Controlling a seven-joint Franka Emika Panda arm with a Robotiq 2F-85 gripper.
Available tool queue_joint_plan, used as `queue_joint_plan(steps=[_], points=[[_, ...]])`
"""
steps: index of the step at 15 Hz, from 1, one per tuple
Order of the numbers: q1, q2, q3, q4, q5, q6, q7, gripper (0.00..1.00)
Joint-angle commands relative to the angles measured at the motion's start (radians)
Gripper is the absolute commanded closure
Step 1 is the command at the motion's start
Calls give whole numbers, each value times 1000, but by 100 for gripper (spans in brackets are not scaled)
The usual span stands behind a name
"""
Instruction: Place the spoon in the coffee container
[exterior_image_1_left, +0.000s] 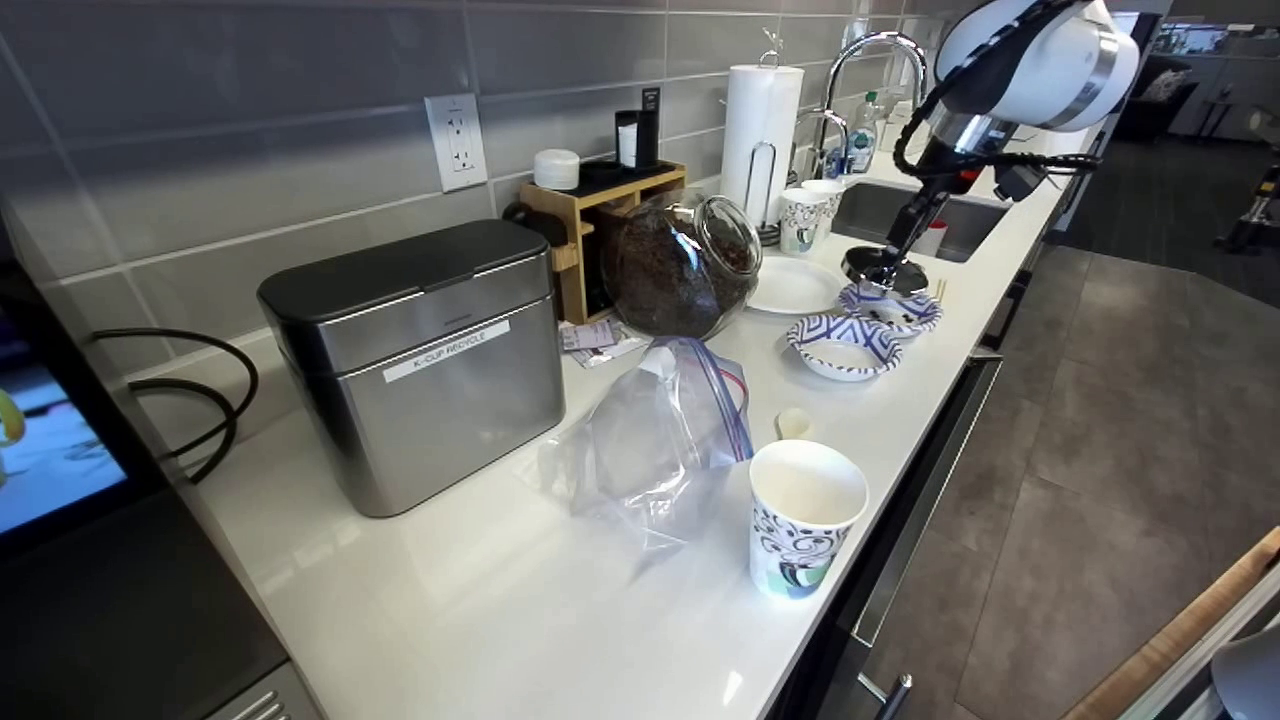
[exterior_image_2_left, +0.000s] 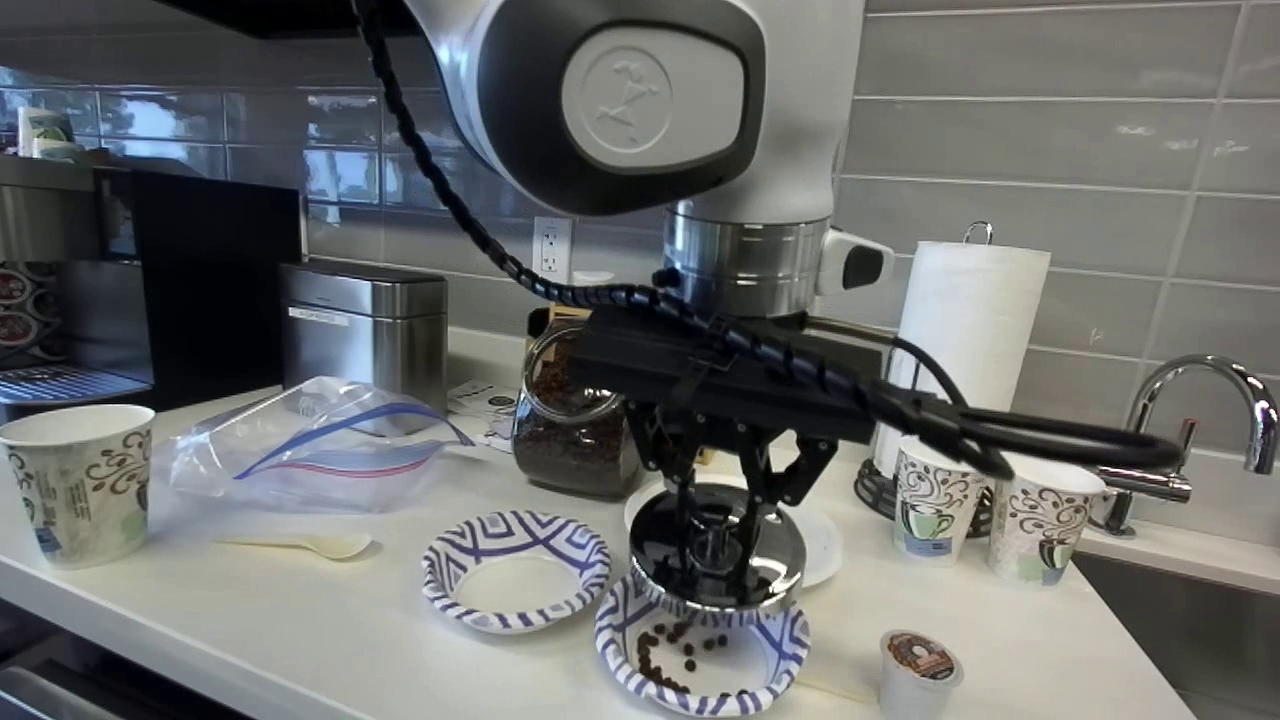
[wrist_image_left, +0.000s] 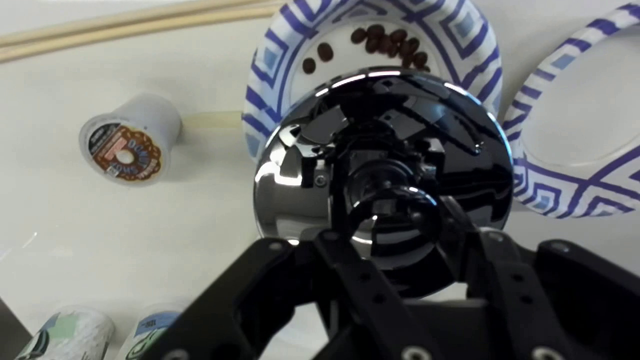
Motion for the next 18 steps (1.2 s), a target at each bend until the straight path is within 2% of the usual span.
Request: queue_joint_plan(steps=[1, 7, 13, 18], points=[[18, -84, 4, -32, 98, -3, -91, 79], [107, -152, 11, -45, 198, 48, -145, 79], [202, -175, 33, -66, 256, 152, -142, 79], [255, -171, 75, -74, 372, 222, -185, 79]])
